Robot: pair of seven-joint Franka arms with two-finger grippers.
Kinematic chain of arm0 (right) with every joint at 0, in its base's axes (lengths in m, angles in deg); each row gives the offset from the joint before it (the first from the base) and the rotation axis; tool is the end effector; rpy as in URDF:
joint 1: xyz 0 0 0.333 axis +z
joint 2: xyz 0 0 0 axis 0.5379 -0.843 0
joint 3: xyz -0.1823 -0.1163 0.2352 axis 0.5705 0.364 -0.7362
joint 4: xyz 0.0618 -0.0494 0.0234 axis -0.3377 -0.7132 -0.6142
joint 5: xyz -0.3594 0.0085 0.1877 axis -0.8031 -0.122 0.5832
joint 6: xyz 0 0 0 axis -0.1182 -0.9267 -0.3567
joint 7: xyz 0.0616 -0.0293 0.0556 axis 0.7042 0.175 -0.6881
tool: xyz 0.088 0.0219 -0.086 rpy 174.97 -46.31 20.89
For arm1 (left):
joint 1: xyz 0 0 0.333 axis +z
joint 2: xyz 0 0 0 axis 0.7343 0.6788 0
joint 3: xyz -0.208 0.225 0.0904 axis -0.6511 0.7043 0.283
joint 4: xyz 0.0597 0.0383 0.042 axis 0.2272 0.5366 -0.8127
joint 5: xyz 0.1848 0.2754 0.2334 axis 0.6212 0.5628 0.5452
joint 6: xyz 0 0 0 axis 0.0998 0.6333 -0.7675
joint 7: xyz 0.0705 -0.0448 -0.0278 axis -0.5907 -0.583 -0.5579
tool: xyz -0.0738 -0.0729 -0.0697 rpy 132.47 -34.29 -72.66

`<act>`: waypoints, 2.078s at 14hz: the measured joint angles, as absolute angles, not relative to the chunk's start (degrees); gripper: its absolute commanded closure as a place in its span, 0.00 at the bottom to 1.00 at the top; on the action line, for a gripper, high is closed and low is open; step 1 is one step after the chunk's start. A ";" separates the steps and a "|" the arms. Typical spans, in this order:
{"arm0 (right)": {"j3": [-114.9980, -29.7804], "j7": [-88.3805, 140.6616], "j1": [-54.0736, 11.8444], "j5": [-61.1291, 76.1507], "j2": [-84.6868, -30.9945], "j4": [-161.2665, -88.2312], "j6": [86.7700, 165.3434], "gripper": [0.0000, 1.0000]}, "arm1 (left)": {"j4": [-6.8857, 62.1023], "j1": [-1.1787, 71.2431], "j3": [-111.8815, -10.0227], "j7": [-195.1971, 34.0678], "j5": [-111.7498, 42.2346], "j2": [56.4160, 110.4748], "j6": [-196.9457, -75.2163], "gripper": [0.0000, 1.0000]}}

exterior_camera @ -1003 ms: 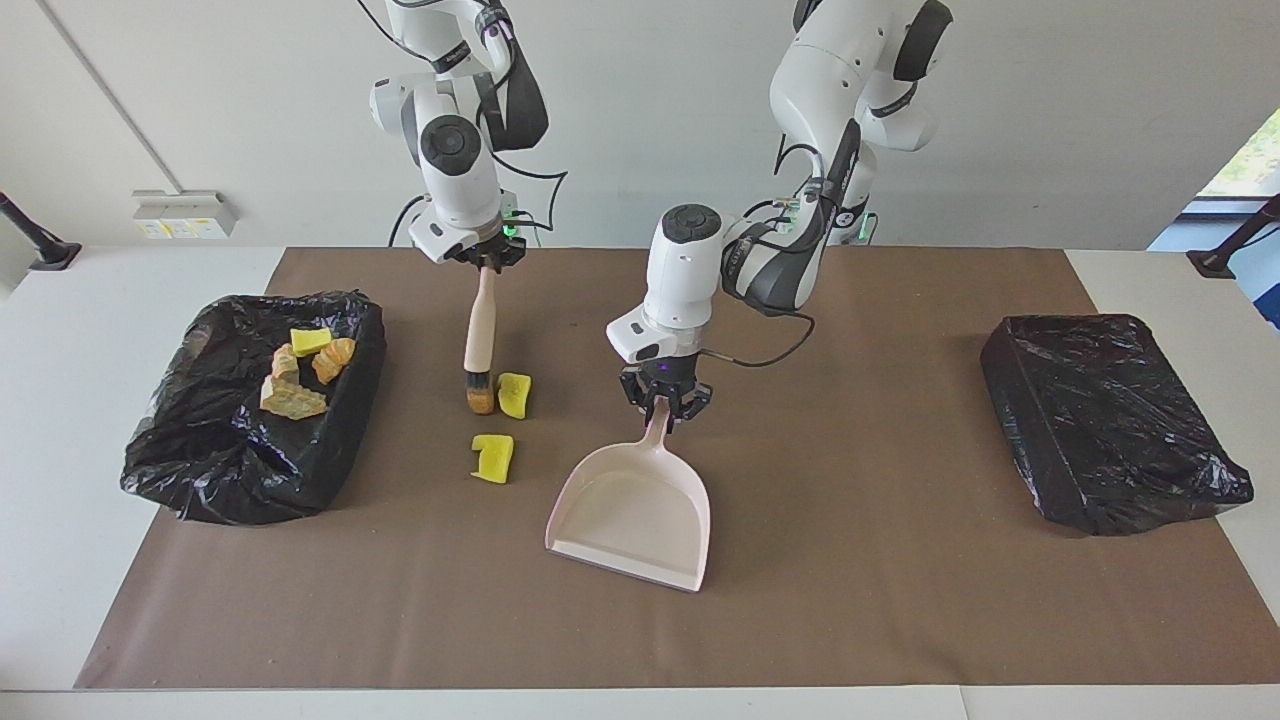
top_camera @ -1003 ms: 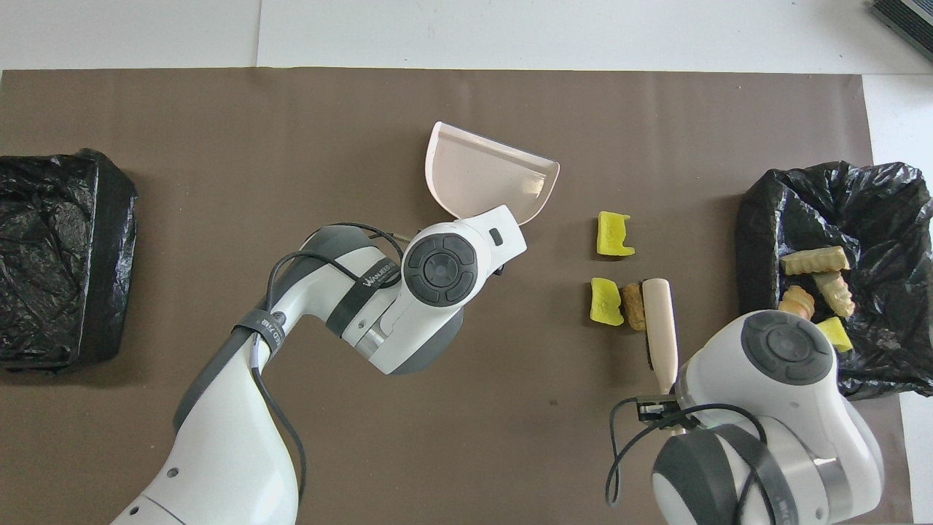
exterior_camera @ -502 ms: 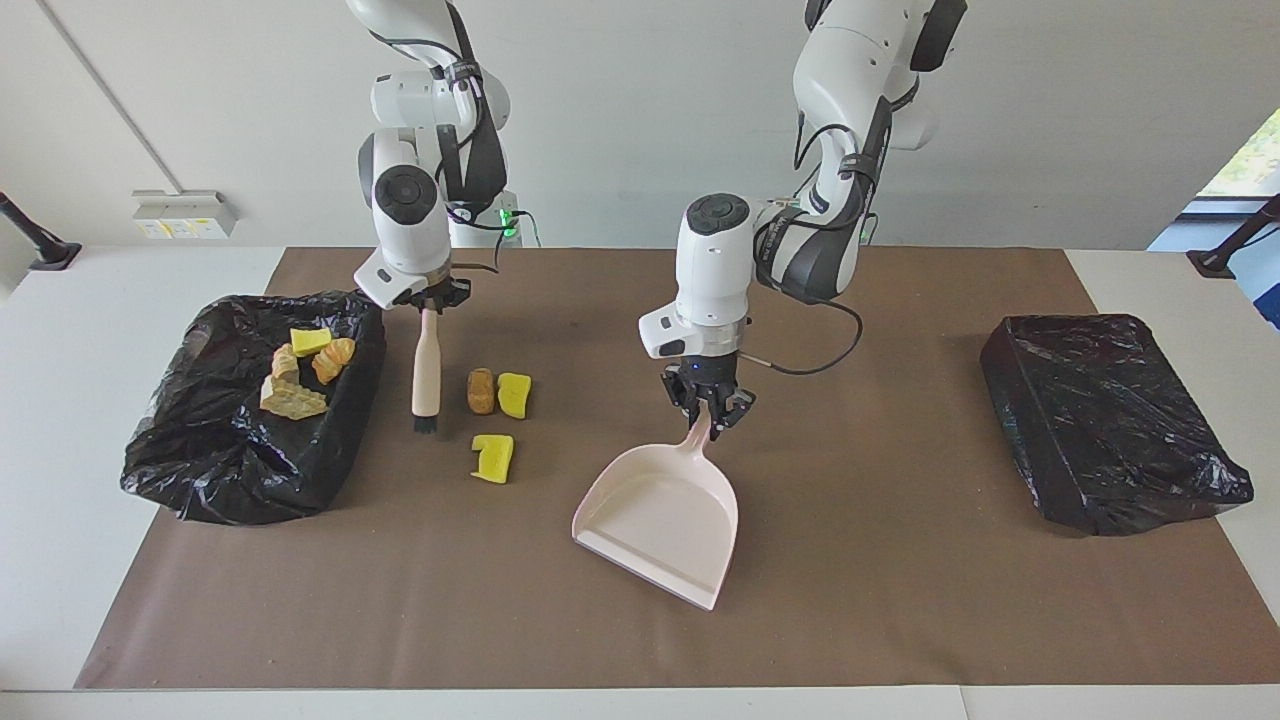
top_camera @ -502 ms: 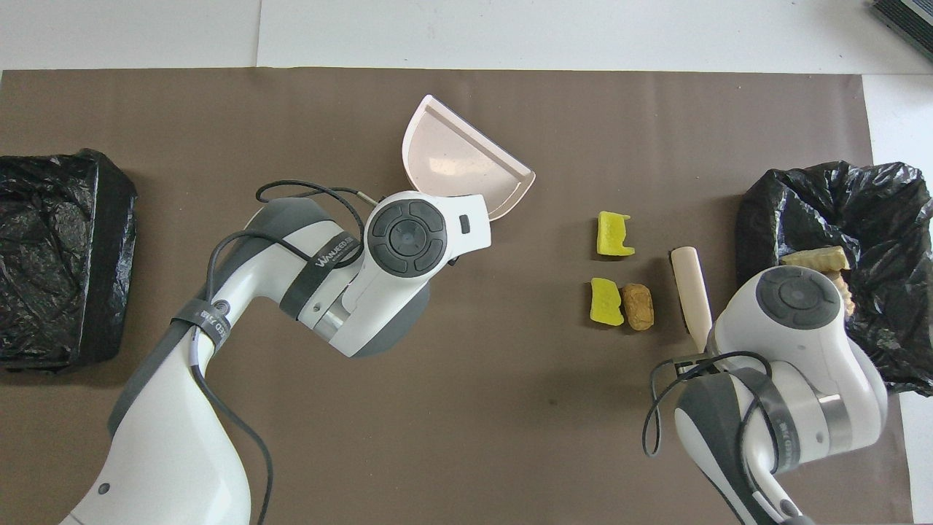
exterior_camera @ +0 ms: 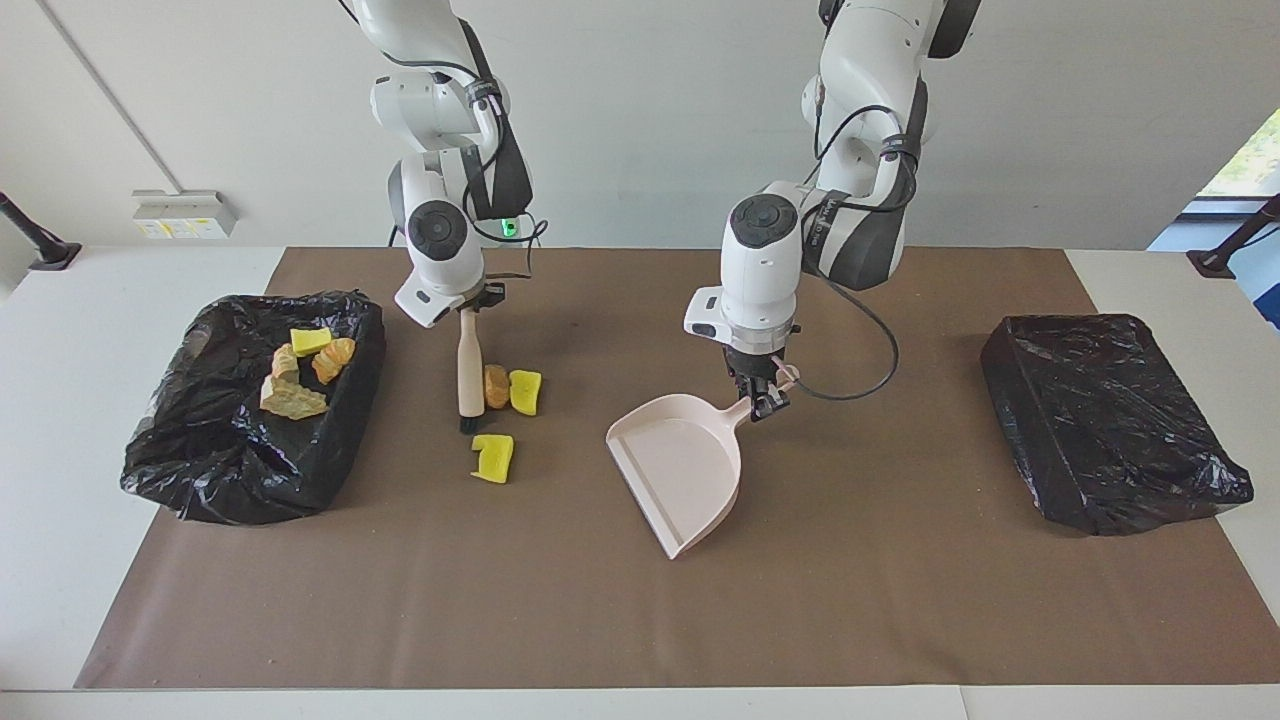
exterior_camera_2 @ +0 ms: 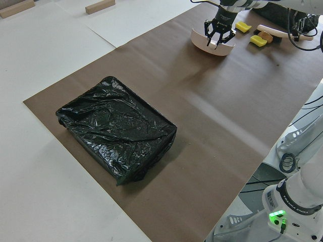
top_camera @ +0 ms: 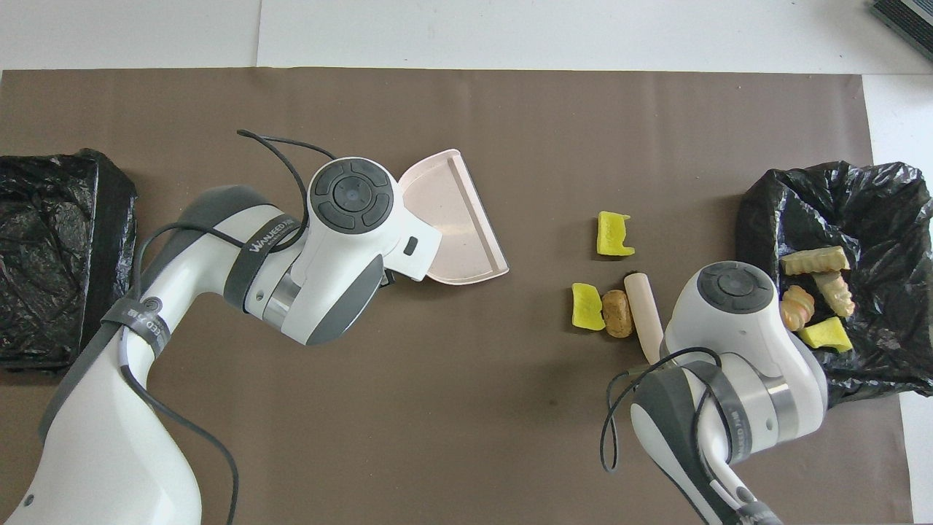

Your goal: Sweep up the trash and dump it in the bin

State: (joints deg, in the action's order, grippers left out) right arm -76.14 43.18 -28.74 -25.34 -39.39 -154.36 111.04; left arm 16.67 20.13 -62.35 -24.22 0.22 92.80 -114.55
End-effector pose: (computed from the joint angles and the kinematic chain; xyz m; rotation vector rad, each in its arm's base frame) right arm 0.4286 0.1082 0.3133 2.9125 0.1692 -0.6908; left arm 0.5711 -0.3317 0.3724 -2.3664 1.8709 0.0323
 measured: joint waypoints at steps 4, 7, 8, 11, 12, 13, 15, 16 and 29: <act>-75.80 46.11 -32.30 -25.32 -38.13 -154.12 107.71 1.00 | 22.06 20.35 -62.41 -11.38 0.15 90.47 -114.56 1.00; -75.36 46.11 -35.64 -25.33 -36.96 -155.08 106.10 1.00 | 25.94 19.87 -62.90 -9.25 0.15 88.46 -117.55 1.00; -75.49 46.11 -35.47 -25.11 -36.57 -155.65 106.20 1.00 | 27.35 19.38 -63.03 -9.23 0.18 87.87 -118.98 1.00; -75.97 47.97 -30.10 -20.49 -36.18 -156.72 108.46 1.00 | 30.70 18.87 -63.12 -9.24 0.18 86.49 -121.59 1.00; -76.13 49.35 -26.91 -18.01 -36.18 -156.96 109.56 1.00 | 31.13 18.87 -63.08 -9.37 0.18 86.24 -121.75 1.00; -76.33 50.39 -23.93 -15.12 -36.18 -157.15 110.95 1.00 | 31.40 18.88 -63.06 -10.05 0.17 86.08 -121.82 1.00; -76.73 50.94 -19.68 -9.86 -36.38 -157.58 114.23 1.00 | 32.19 18.87 -63.12 -12.52 0.17 85.72 -121.82 1.00; -76.74 50.94 -17.93 -6.77 -36.55 -157.77 115.54 1.00 | 32.59 18.87 -63.15 -13.25 0.17 85.54 -121.84 1.00; -74.89 43.45 -23.13 -10.23 -38.15 -142.57 106.96 1.00 | 33.68 19.04 -62.98 -16.97 0.17 85.21 -123.30 1.00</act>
